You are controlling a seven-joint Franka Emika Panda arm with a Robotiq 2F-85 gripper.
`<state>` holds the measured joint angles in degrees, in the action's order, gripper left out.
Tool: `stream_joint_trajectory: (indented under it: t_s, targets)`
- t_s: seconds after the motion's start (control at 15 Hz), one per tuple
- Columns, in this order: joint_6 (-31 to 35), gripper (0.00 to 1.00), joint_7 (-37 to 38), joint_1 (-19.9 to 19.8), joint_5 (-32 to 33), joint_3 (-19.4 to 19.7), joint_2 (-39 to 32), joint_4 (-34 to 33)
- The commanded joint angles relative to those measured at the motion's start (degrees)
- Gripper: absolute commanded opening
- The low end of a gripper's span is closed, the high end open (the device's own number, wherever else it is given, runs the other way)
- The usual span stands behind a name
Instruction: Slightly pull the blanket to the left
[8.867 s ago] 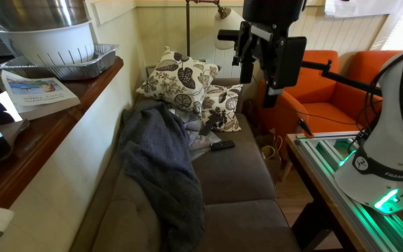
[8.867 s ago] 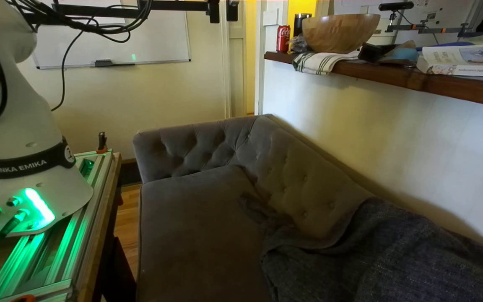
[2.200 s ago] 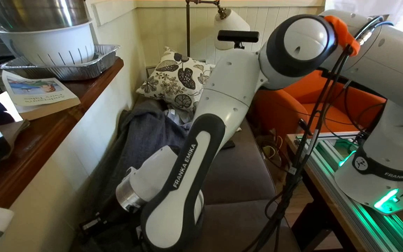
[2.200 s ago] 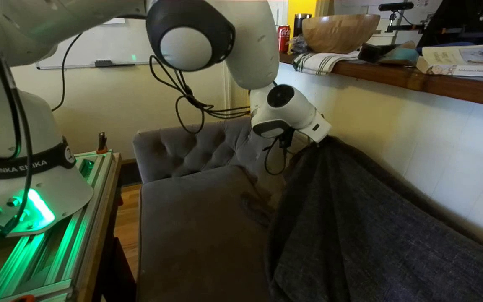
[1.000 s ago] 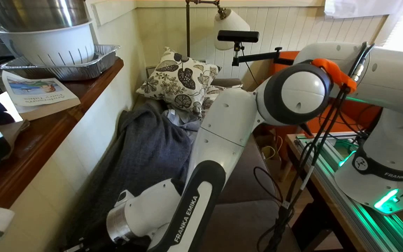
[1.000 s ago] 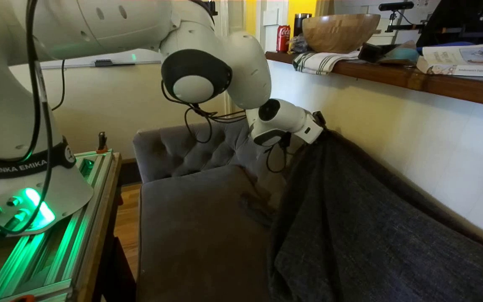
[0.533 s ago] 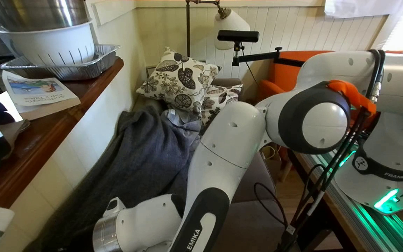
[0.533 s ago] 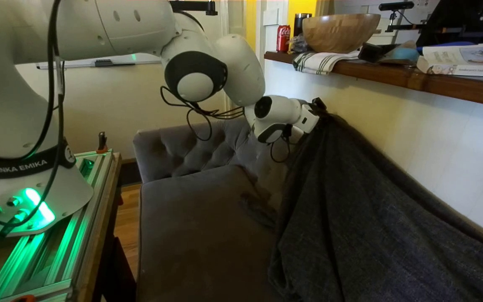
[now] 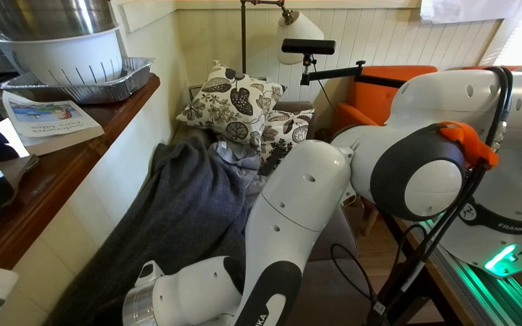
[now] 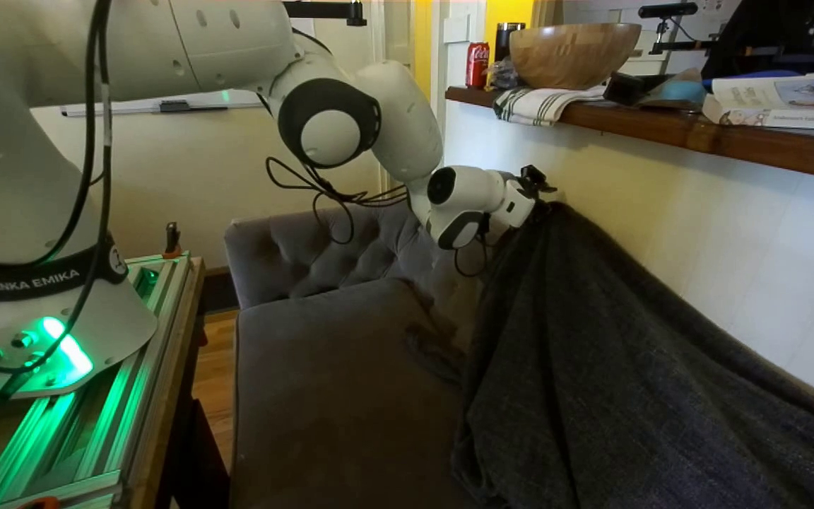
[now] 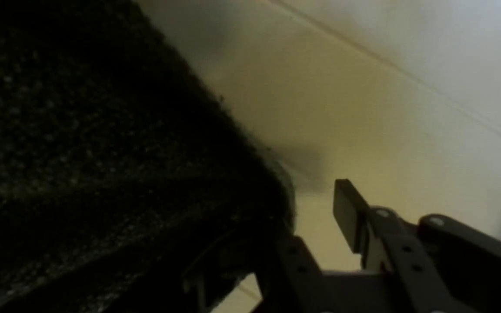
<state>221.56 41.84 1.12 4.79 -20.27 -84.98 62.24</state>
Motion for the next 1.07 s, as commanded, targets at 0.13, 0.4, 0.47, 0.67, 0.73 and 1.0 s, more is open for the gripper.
stream_joint_trajectory:
  t_s: [0.13, 0.4, 0.47, 0.67, 0.73, 1.0]
  targets:
    - [-8.9, 0.83, -3.6, -0.4, 0.1, 1.8, -0.3, -2.9]
    - [-15.8, 1.0, -13.9, 2.4, -1.0, 4.4, 0.7, -7.9]
    - [-17.1, 1.0, -13.6, 3.9, -0.1, 6.8, 1.3, -9.1]
    - [-22.9, 1.0, -20.6, 6.6, -0.3, 8.5, 3.2, -11.2]
    - [-25.1, 1.0, -22.3, 7.6, -0.2, 9.4, 3.8, -11.4]
    - [-34.3, 1.0, -26.4, 8.4, 4.6, 10.0, 7.1, -9.6]
